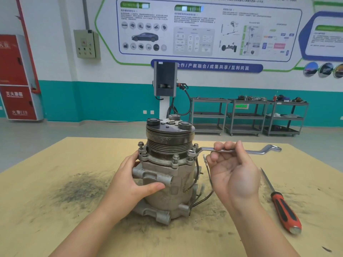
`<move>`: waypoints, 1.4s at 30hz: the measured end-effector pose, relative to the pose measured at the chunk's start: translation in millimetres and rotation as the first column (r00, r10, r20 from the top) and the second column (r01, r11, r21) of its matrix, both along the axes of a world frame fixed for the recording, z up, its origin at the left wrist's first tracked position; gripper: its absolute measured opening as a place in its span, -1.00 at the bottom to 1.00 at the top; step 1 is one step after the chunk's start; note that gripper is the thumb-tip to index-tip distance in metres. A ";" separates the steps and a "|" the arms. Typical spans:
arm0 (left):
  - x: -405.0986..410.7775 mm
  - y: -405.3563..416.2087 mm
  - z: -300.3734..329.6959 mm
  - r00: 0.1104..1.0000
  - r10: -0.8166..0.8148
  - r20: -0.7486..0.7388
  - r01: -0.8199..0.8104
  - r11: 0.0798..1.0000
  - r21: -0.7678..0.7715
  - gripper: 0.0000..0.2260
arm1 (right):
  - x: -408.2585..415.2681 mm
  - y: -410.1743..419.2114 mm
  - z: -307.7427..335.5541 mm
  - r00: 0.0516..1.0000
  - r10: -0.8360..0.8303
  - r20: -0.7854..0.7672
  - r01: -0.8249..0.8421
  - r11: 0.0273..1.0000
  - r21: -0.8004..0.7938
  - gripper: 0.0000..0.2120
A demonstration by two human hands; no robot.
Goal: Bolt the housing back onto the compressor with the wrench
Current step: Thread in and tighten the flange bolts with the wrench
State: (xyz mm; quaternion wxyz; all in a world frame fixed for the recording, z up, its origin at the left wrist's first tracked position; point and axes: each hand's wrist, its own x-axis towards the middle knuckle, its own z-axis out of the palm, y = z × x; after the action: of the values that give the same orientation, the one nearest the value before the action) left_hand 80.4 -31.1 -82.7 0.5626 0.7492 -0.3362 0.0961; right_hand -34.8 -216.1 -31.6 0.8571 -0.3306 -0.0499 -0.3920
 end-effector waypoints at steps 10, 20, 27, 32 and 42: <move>1.8 -0.1 -1.6 1.000 0.006 0.006 -0.006 1.000 0.007 -0.24 | -0.7 30.9 -17.2 0.814 -0.505 0.287 0.580 0.677 -0.453 -0.66; 6.8 -3.1 -5.3 1.000 -0.006 -0.004 0.006 0.999 -0.034 -0.33 | 4.0 58.1 -31.4 0.657 -0.489 0.574 0.667 0.021 -0.745 -0.79; 4.0 0.3 -5.1 1.000 0.018 -0.015 -0.018 1.000 -0.002 -0.26 | -14.9 32.5 2.0 0.885 -0.399 0.241 0.466 0.778 -0.422 -0.85; 1.7 0.5 -2.7 0.999 0.011 -0.032 -0.011 1.000 -0.002 -0.20 | -8.5 12.2 6.3 0.971 -0.238 0.026 0.238 0.951 -0.199 -0.83; -0.9 1.3 0.0 0.998 -0.015 -0.065 0.014 1.000 -0.007 -0.05 | -3.4 6.4 3.4 0.960 -0.277 0.036 0.277 0.928 -0.251 -0.87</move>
State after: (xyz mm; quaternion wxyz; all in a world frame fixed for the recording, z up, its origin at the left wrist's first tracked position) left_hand 79.5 -29.8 -82.8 0.5763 0.7477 -0.3227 0.0686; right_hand -38.3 -209.7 -28.2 0.7439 -0.4411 -0.0524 -0.4993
